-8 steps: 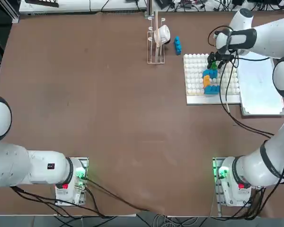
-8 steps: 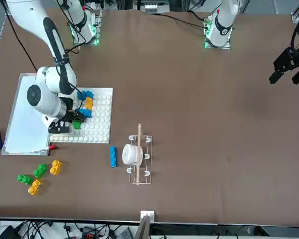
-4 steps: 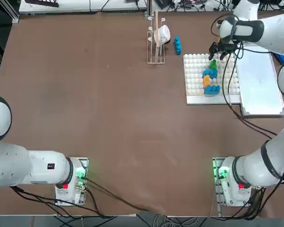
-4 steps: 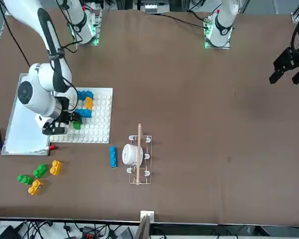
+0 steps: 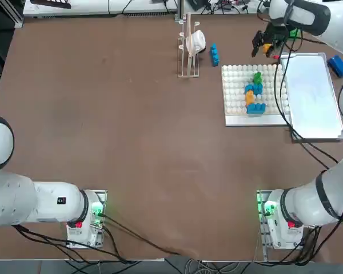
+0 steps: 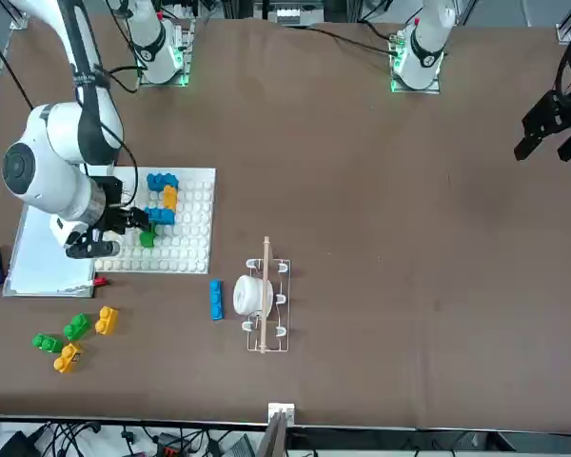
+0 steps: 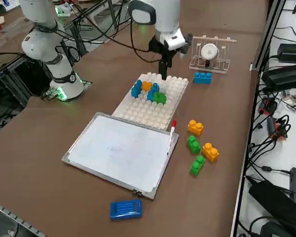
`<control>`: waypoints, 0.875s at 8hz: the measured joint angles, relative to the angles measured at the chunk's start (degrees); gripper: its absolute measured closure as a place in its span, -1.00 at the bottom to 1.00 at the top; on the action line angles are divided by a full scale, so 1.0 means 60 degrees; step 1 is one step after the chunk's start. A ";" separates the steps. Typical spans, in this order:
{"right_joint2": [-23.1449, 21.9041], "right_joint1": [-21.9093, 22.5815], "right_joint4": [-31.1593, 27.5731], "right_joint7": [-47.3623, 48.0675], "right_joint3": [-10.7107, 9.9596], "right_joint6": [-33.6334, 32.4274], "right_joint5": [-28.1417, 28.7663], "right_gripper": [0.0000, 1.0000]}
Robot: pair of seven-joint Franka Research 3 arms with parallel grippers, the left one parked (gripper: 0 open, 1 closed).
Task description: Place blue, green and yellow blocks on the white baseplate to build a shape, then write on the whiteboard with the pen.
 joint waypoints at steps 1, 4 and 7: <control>0.0420 0.0270 0.0711 0.0593 0.0010 -0.0442 0.0000 -1.00; 0.1966 0.1123 0.2496 0.2495 0.0031 -0.0598 0.0002 -1.00; 0.3692 0.1468 0.4763 0.3715 0.0036 -0.0589 0.0003 -1.00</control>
